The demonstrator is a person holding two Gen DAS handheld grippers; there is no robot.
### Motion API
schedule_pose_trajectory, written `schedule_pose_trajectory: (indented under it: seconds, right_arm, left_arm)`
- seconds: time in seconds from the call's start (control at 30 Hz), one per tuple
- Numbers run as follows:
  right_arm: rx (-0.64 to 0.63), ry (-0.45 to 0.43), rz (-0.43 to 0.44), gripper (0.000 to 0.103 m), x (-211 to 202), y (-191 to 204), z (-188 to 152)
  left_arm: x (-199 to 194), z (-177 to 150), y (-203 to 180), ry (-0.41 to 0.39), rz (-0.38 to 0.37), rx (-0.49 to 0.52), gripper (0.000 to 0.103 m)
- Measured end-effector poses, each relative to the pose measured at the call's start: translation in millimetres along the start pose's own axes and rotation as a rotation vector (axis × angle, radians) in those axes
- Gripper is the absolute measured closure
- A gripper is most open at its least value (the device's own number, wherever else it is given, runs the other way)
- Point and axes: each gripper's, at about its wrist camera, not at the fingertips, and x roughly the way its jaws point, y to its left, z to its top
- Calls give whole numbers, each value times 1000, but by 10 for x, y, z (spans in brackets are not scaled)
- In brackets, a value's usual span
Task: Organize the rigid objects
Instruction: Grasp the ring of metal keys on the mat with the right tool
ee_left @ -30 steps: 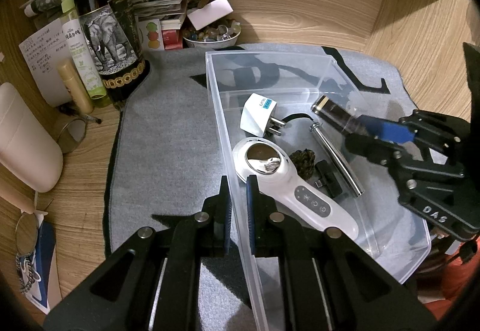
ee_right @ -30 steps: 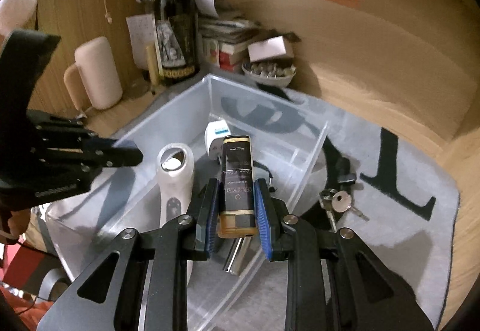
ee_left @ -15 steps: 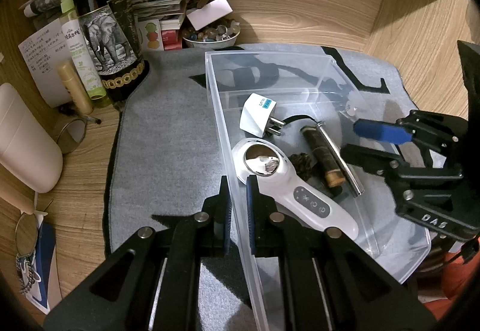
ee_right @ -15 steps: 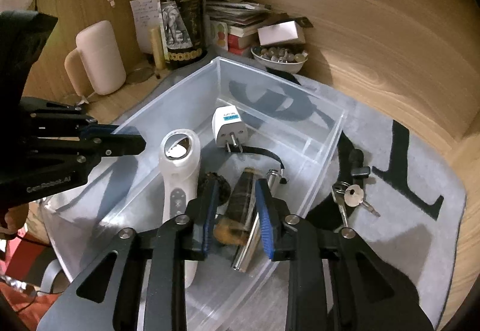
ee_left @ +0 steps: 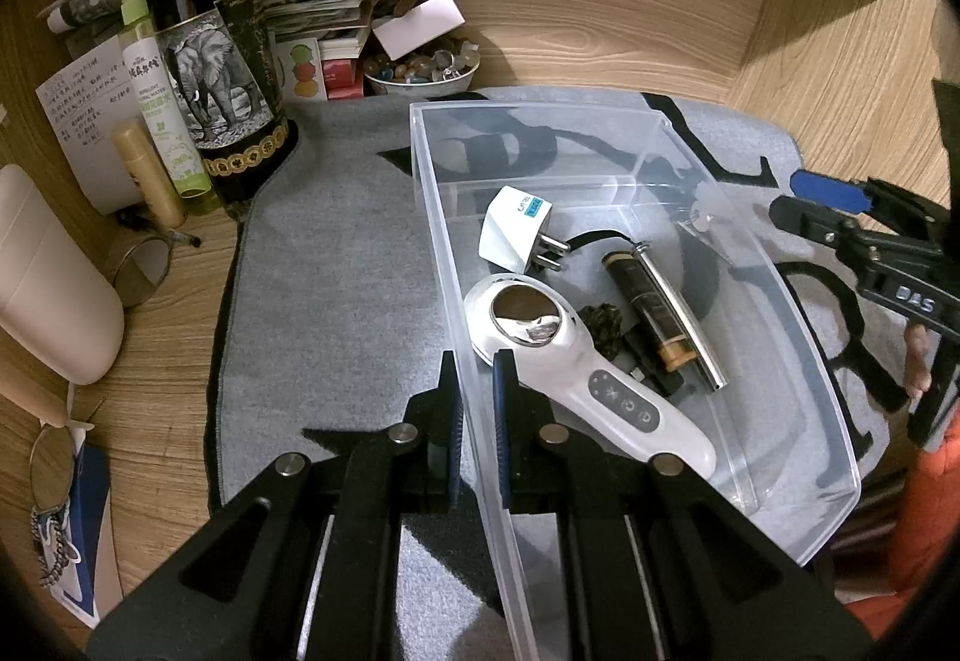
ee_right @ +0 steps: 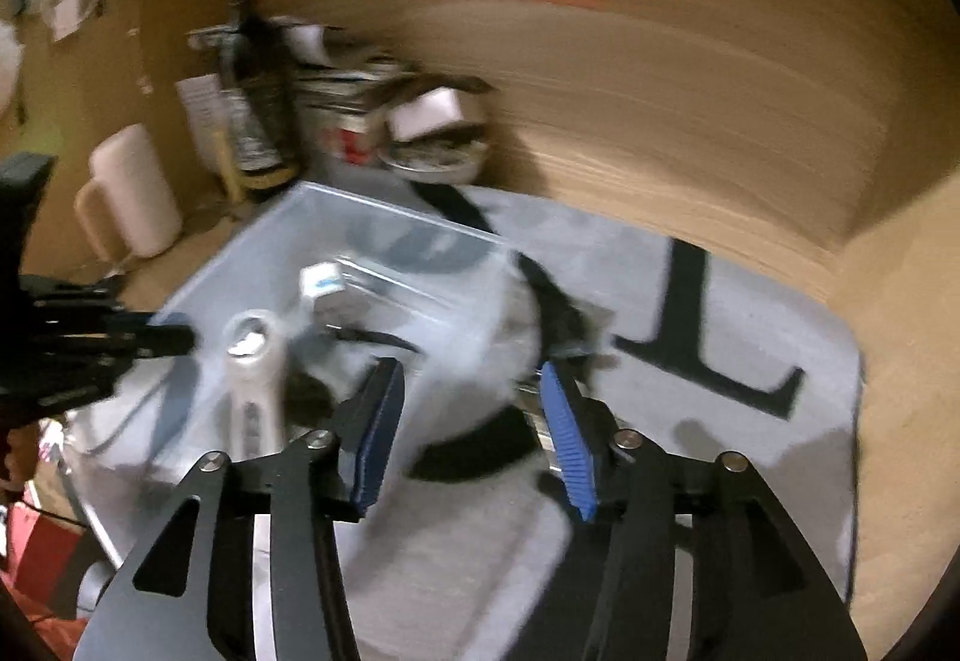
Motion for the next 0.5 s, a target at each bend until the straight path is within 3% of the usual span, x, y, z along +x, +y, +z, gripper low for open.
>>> schedule_pose_trajectory:
  seconds: [0.13, 0.3, 0.5]
  right_arm:
    - [24, 69, -41, 54, 204, -203, -125]
    - [46, 171, -23, 54, 546, -314, -254]
    - [-1, 212, -44, 53, 815, -289, -186]
  left_arm:
    - [0, 0, 0, 0, 1, 1, 94]
    - [-1, -1, 2, 1, 0, 0, 94]
    - [11, 4, -25, 2, 3, 1, 94]
